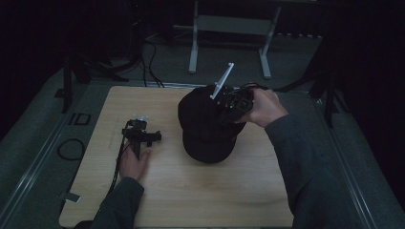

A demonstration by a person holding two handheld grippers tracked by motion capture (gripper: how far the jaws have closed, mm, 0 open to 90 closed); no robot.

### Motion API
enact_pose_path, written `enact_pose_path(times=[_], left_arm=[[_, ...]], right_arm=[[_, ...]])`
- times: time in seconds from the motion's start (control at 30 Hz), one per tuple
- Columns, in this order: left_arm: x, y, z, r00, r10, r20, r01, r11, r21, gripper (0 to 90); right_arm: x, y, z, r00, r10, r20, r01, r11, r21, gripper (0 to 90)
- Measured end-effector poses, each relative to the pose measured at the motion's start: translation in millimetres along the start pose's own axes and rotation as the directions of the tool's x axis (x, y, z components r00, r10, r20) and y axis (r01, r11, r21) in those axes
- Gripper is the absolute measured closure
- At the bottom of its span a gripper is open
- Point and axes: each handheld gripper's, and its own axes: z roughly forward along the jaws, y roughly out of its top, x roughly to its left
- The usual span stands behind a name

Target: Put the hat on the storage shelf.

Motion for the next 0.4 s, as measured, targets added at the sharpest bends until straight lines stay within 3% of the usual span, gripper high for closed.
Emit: enact_pose_path(times=[0.4], left_arm=[[0.0, 0.1, -0.1, 1.0000, 0.000, 0.000, 0.000, 1.0000, 0.002, 0.0]], right_arm=[[-2.4, -24.2, -0.6, 0.9985, 0.053, 0.009, -0.052, 0.996, -0.069, 79.6]])
